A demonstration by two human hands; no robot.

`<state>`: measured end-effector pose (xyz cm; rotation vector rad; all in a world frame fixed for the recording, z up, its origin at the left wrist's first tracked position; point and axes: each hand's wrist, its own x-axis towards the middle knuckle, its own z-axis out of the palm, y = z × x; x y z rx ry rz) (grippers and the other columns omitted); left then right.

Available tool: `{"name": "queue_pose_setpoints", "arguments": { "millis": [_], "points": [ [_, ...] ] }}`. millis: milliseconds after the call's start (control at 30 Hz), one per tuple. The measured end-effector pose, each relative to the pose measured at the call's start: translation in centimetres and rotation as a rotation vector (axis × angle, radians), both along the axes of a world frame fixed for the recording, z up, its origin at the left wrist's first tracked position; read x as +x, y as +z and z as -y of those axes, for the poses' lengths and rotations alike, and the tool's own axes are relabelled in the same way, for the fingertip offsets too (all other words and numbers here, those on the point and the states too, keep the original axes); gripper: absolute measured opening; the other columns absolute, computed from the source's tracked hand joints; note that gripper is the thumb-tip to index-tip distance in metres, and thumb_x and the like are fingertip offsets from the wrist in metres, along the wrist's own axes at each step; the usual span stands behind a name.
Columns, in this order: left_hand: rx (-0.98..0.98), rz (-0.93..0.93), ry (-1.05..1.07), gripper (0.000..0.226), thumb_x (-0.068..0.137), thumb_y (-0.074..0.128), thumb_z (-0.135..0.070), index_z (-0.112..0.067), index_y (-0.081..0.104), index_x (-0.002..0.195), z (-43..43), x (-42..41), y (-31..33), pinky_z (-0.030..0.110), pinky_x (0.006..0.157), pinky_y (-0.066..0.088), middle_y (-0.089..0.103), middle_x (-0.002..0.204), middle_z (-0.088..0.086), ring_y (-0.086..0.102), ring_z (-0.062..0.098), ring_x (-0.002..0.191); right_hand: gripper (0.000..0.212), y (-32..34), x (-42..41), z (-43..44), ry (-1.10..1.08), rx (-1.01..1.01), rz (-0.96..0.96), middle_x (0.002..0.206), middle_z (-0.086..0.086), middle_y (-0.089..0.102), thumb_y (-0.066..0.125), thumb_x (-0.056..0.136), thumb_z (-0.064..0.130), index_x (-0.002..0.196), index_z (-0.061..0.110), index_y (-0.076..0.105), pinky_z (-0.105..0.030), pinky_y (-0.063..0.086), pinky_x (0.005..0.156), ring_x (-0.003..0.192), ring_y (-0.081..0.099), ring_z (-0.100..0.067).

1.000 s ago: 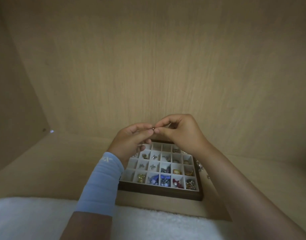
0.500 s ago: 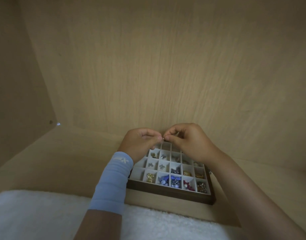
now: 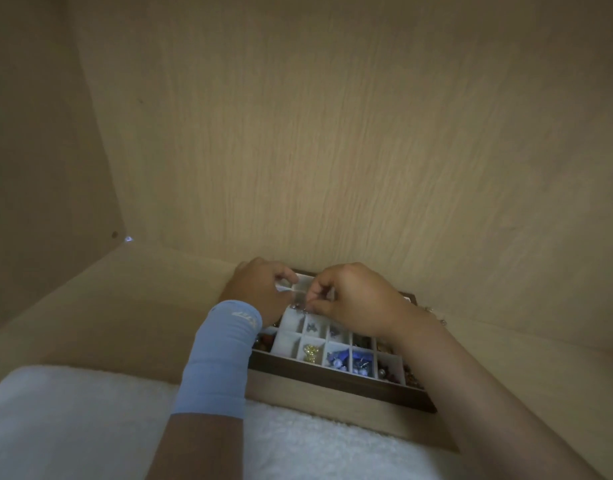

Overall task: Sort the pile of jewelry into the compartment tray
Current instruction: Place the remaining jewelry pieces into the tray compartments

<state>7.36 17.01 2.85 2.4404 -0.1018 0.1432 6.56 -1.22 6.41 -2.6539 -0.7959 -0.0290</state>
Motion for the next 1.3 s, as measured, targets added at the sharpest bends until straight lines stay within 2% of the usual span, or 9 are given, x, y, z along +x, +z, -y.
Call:
{"name": "queue_pose_setpoints", "arguments": {
  "millis": [167, 267, 367, 633, 700, 800, 1033, 1167, 1300],
  "points": [
    [-0.073, -0.019, 0.020, 0.020, 0.088, 0.067, -0.020, -0.030, 0.069, 0.104, -0.6, 0.5, -0.6, 0.021, 0.083, 0.041, 0.060, 0.115, -0.004, 0.056, 0.012, 0.098, 0.006, -0.6, 0.7, -2.0, 0.068, -0.110, 0.045, 0.093, 0.011, 0.072, 0.069, 0.090, 0.029, 0.091, 0.026, 0.075, -0.031, 0.054, 0.075, 0.082, 0.063, -0.006],
    [-0.147, -0.029, 0.011, 0.020, 0.088, 0.063, -0.015, -0.029, 0.070, 0.101, -0.7, 0.6, -0.7, 0.020, 0.084, 0.042, 0.065, 0.114, -0.006, 0.059, 0.009, 0.098, 0.007, -1.0, 0.9, -2.7, 0.076, -0.172, 0.072, 0.093, 0.011, 0.072, 0.070, 0.087, 0.027, 0.089, 0.027, 0.077, -0.035, 0.055, 0.075, 0.084, 0.064, -0.008],
    [-0.181, -0.011, 0.026, 0.026, 0.090, 0.058, -0.010, -0.034, 0.067, 0.091, -0.7, 0.7, -0.9, 0.022, 0.085, 0.046, 0.067, 0.110, -0.005, 0.062, 0.011, 0.098, 0.007, -1.2, 1.0, -2.9, 0.087, -0.177, 0.081, 0.093, 0.011, 0.071, 0.073, 0.086, 0.025, 0.091, 0.026, 0.078, -0.028, 0.051, 0.072, 0.085, 0.063, -0.007],
    [-0.274, 0.066, 0.004, 0.021, 0.093, 0.054, -0.013, -0.027, 0.069, 0.096, 0.4, 0.1, 0.2, 0.010, 0.067, 0.040, 0.067, 0.092, -0.010, 0.056, -0.001, 0.078, 0.008, 1.3, 0.3, 2.0, -0.112, 0.119, -0.021, 0.091, 0.019, 0.068, 0.074, 0.088, 0.026, 0.092, 0.031, 0.076, -0.020, 0.051, 0.078, 0.083, 0.062, 0.006],
    [-0.314, 0.058, -0.018, 0.020, 0.093, 0.054, -0.015, -0.026, 0.070, 0.097, 1.3, -0.2, 0.7, 0.014, 0.071, 0.045, 0.067, 0.089, -0.011, 0.059, 0.002, 0.081, 0.009, 1.8, -0.4, 4.4, -0.177, 0.164, -0.051, 0.088, 0.019, 0.069, 0.073, 0.089, 0.023, 0.090, 0.032, 0.076, -0.013, 0.043, 0.071, 0.079, 0.060, 0.011],
    [-0.338, 0.047, -0.096, 0.019, 0.091, 0.057, -0.018, -0.028, 0.071, 0.099, 3.5, -0.7, 1.4, 0.022, 0.080, 0.050, 0.067, 0.087, -0.015, 0.062, 0.004, 0.085, 0.012, 2.0, -1.4, 8.3, -0.274, 0.187, -0.080, 0.084, 0.017, 0.072, 0.074, 0.088, 0.021, 0.085, 0.033, 0.077, -0.014, 0.040, 0.065, 0.069, 0.060, 0.011],
    [-0.102, 0.057, -0.298, 0.018, 0.092, 0.055, -0.027, -0.035, 0.068, 0.103, 11.4, -3.1, 1.2, 0.034, 0.086, 0.053, 0.066, 0.098, -0.017, 0.062, 0.007, 0.092, 0.016, 2.0, -3.6, 15.3, -0.394, 0.019, -0.250, 0.081, 0.009, 0.072, 0.074, 0.085, 0.010, 0.084, 0.025, 0.078, -0.005, 0.039, 0.053, 0.055, 0.057, 0.012],
    [0.075, 0.165, -0.367, 0.019, 0.092, 0.053, -0.029, -0.035, 0.067, 0.103, 14.7, -4.1, -0.2, 0.032, 0.085, 0.049, 0.063, 0.096, -0.016, 0.052, 0.009, 0.100, 0.020, 1.5, -3.9, 16.7, -0.387, -0.036, -0.343, 0.075, 0.011, 0.070, 0.076, 0.080, 0.007, 0.081, 0.027, 0.077, -0.005, 0.040, 0.053, 0.054, 0.058, 0.011],
    [0.152, 0.255, -0.414, 0.018, 0.092, 0.054, -0.030, -0.033, 0.069, 0.102, 16.0, -4.6, -1.2, 0.036, 0.086, 0.047, 0.062, 0.098, -0.013, 0.046, 0.012, 0.101, 0.017, 0.8, -3.7, 16.5, -0.393, -0.103, -0.433, 0.075, 0.012, 0.074, 0.087, 0.068, 0.021, 0.083, 0.025, 0.079, -0.022, 0.056, 0.067, 0.070, 0.068, 0.000]
  ]
}}
